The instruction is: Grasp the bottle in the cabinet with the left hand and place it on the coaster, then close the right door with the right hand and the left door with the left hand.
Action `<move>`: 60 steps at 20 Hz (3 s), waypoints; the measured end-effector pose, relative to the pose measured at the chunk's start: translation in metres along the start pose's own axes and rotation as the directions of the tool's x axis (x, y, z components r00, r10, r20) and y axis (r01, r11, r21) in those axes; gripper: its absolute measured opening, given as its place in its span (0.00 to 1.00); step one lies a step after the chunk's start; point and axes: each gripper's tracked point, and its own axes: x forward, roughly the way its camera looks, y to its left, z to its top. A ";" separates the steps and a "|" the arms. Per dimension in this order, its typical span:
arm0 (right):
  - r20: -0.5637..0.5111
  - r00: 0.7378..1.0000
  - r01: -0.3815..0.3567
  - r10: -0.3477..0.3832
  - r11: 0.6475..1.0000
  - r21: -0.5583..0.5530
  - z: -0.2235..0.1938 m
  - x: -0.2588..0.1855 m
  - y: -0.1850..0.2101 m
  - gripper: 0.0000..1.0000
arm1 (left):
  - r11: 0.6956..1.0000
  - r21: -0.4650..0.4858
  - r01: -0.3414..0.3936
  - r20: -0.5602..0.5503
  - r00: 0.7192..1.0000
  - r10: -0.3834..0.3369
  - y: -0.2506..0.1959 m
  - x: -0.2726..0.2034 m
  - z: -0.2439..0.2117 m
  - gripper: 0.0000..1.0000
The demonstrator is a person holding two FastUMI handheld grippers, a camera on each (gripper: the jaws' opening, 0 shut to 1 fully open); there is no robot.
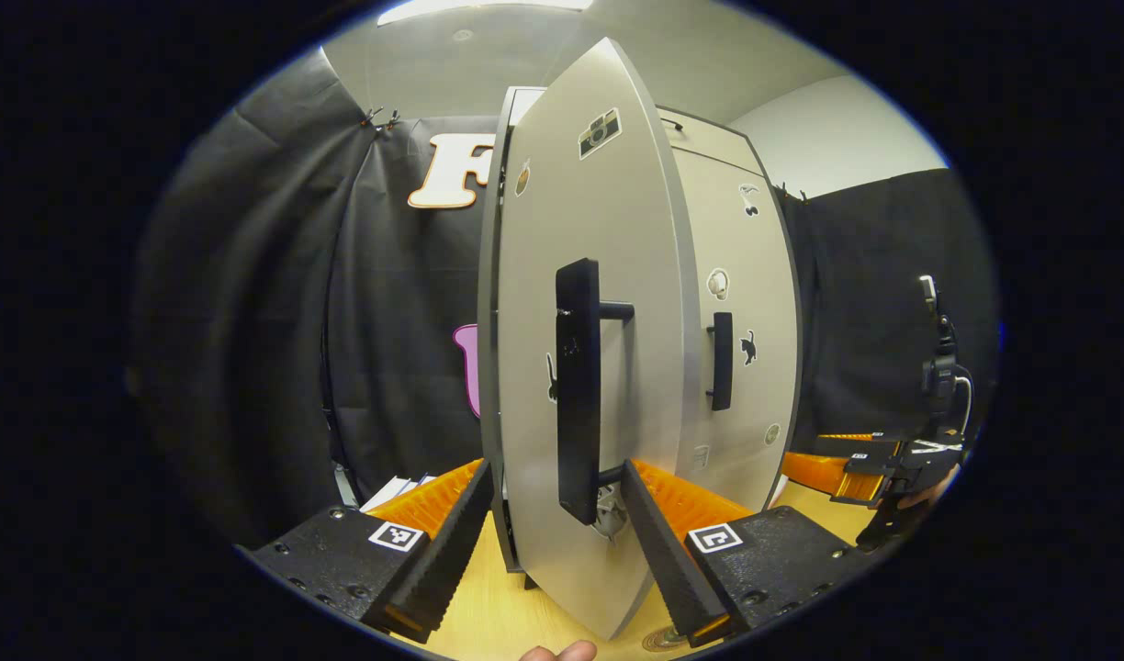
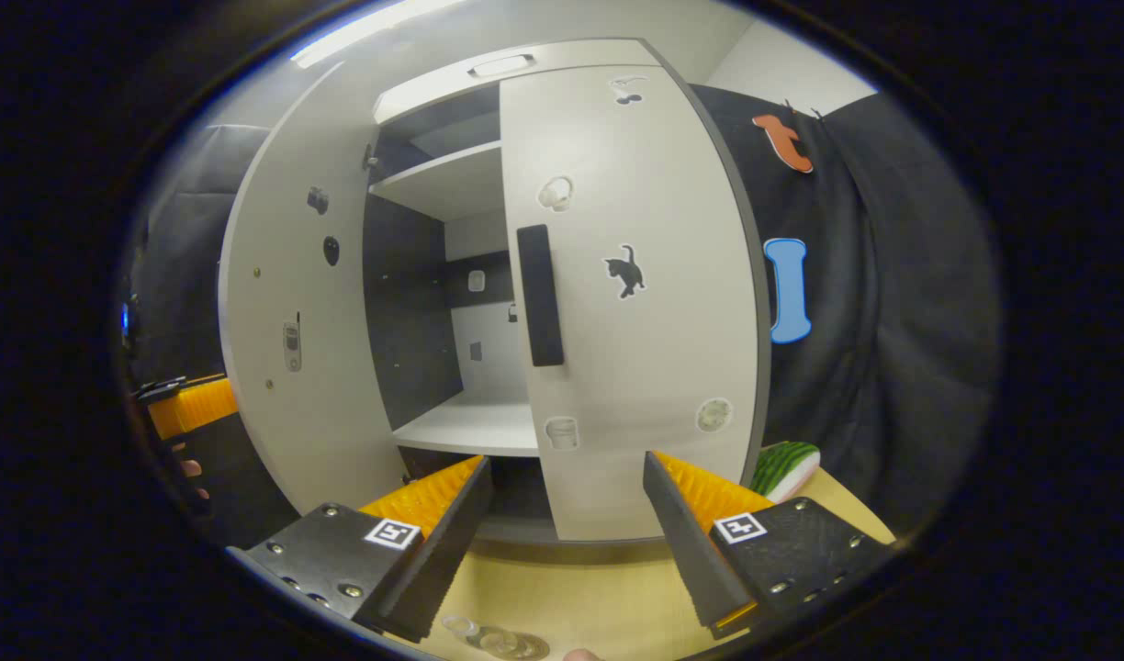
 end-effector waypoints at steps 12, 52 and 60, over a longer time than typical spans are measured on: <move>-0.048 0.997 0.070 -0.066 0.993 0.092 -0.012 -0.014 -0.059 1.00 | 0.999 -0.030 0.013 -0.010 1.000 -0.013 -0.052 0.057 -0.005 0.96; -0.017 0.999 0.038 -0.037 0.998 0.052 0.027 -0.053 -0.059 1.00 | 0.993 0.050 -0.108 -0.019 0.994 0.109 -0.108 0.092 0.017 0.96; 0.060 0.996 0.074 -0.071 0.996 -0.041 0.067 -0.053 -0.035 0.97 | 0.982 -0.028 -0.186 -0.029 0.982 0.185 -0.075 0.005 0.026 0.96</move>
